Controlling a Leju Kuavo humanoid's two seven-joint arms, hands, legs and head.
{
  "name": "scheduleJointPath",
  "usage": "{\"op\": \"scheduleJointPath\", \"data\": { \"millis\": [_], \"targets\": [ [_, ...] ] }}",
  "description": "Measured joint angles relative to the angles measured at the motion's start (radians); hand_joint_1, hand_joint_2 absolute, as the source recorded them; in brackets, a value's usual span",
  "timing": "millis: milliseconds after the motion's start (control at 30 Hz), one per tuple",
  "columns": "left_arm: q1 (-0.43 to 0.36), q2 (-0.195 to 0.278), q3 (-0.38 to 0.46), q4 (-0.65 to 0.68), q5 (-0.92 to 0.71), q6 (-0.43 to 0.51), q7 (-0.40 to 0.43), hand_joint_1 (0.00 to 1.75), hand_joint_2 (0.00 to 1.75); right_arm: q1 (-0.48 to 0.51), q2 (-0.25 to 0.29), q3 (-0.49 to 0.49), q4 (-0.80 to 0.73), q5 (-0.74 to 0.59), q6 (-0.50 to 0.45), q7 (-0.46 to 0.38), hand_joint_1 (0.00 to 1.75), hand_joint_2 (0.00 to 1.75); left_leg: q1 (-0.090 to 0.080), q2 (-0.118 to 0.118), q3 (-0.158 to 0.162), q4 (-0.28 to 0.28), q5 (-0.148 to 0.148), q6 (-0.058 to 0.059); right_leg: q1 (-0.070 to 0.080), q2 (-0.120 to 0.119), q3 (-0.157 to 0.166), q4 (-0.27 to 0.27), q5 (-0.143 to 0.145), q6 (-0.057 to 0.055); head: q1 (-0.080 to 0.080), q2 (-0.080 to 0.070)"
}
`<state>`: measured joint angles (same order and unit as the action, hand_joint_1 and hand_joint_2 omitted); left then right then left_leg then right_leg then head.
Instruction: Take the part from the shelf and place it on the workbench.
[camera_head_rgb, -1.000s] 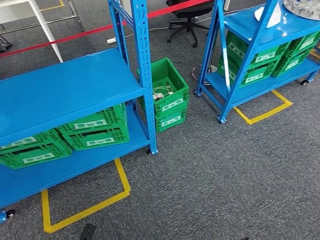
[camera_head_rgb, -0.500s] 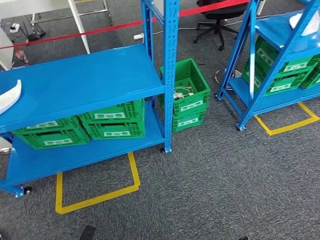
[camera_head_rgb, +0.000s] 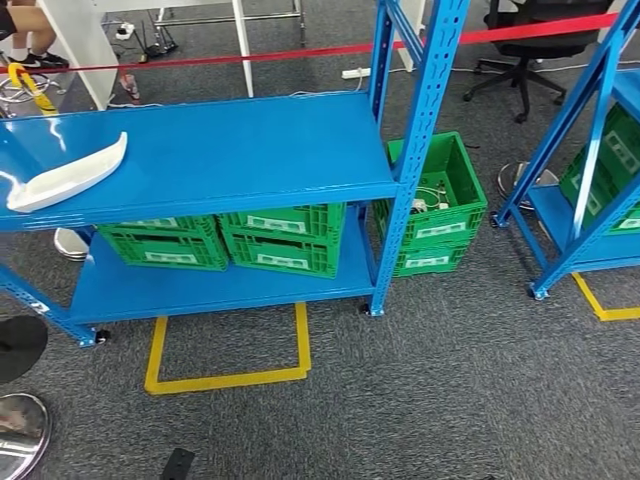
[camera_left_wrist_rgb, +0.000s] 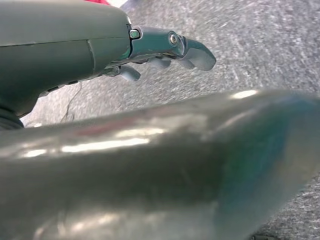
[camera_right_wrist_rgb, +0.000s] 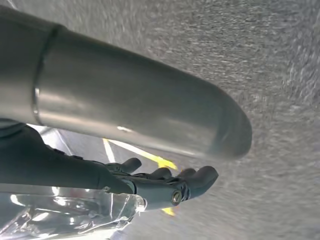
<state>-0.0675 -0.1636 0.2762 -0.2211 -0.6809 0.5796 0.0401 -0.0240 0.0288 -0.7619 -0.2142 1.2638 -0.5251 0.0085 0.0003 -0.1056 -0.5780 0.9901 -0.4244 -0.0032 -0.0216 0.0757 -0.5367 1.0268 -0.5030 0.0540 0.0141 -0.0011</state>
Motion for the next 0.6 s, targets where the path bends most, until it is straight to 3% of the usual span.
{"op": "scheduleJointPath", "data": {
  "millis": [67, 133, 200, 267, 300, 333, 367, 433, 500, 600],
  "targets": [
    [0.003, 0.001, 0.000, 0.000, 0.000, 0.000, 0.000, 0.00, 0.00, -0.002, 0.001, 0.000, 0.000, 0.000, 0.001, 0.000, 0.00, 0.00, 0.003, -0.014, -0.008, -0.002, 0.006, -0.012, 0.003, -0.015, 0.003, -0.002, 0.003, -0.014, -0.001, 0.000],
    [0.005, 0.002, 0.000, 0.000, 0.000, 0.000, 0.000, 0.00, 0.00, -0.003, 0.002, 0.000, 0.000, 0.001, 0.001, -0.002, 0.00, 0.00, 0.001, 0.019, -0.022, 0.021, -0.010, -0.023, 0.003, -0.035, 0.004, -0.004, 0.007, -0.028, -0.005, 0.000],
    [0.000, 0.002, 0.000, 0.000, 0.000, 0.000, 0.000, 0.00, 0.00, -0.001, 0.002, 0.000, 0.000, 0.002, 0.001, -0.003, 0.00, 0.00, -0.001, 0.074, -0.071, 0.123, -0.064, -0.031, 0.004, -0.061, 0.005, -0.006, 0.007, -0.039, -0.010, 0.000],
    [-0.003, 0.002, 0.000, 0.000, 0.000, 0.000, 0.000, 0.00, 0.00, 0.002, 0.002, 0.000, 0.000, 0.002, 0.001, -0.003, 0.00, 0.00, 0.000, 0.092, -0.137, 0.253, -0.115, -0.035, 0.008, -0.089, 0.005, -0.006, 0.005, -0.045, -0.012, 0.000],
    [-0.002, 0.001, 0.000, 0.000, 0.000, 0.000, 0.000, 0.00, 0.00, 0.002, 0.002, -0.001, 0.000, 0.002, 0.001, -0.003, 0.00, 0.00, 0.001, 0.093, -0.153, 0.285, -0.118, -0.035, 0.009, -0.102, 0.006, -0.006, 0.003, -0.046, -0.012, 0.000],
    [0.000, 0.001, 0.000, 0.000, 0.000, -0.001, 0.000, 0.00, 0.00, 0.002, 0.002, -0.001, 0.000, 0.002, 0.001, -0.004, 0.00, 0.00, 0.001, 0.094, -0.149, 0.279, -0.102, -0.033, 0.010, -0.114, 0.007, -0.006, 0.002, -0.046, -0.012, 0.000],
    [0.000, 0.001, 0.000, 0.000, 0.001, -0.001, 0.000, 0.00, 0.00, 0.001, 0.003, -0.001, 0.000, 0.001, 0.002, -0.006, 0.00, 0.00, 0.000, 0.097, -0.127, 0.236, -0.071, -0.030, 0.011, -0.123, 0.010, -0.006, 0.000, -0.045, -0.012, 0.000],
    [0.000, 0.001, 0.001, 0.000, 0.003, -0.001, -0.002, 0.00, 0.00, -0.002, 0.003, -0.002, 0.000, -0.004, 0.008, -0.014, 0.00, 0.00, -0.004, 0.111, -0.055, 0.102, -0.011, -0.019, 0.014, -0.136, 0.013, -0.005, -0.005, -0.040, -0.012, 0.000],
    [-0.001, 0.002, 0.002, 0.000, 0.005, -0.001, -0.006, 0.00, 0.00, -0.008, 0.004, -0.006, 0.000, -0.010, 0.021, -0.020, 0.00, 0.00, -0.007, 0.123, -0.009, 0.016, 0.005, -0.013, 0.019, -0.143, 0.008, -0.004, -0.012, -0.034, -0.011, 0.000],
    [0.001, 0.002, 0.003, 0.000, 0.006, 0.001, -0.008, 0.00, 0.00, -0.011, 0.004, -0.013, 0.000, -0.013, 0.033, -0.018, 0.00, 0.00, -0.007, 0.124, -0.003, -0.003, 0.001, -0.016, 0.024, -0.145, 0.007, -0.007, -0.011, -0.052, -0.010, 0.000]
  ]
}}
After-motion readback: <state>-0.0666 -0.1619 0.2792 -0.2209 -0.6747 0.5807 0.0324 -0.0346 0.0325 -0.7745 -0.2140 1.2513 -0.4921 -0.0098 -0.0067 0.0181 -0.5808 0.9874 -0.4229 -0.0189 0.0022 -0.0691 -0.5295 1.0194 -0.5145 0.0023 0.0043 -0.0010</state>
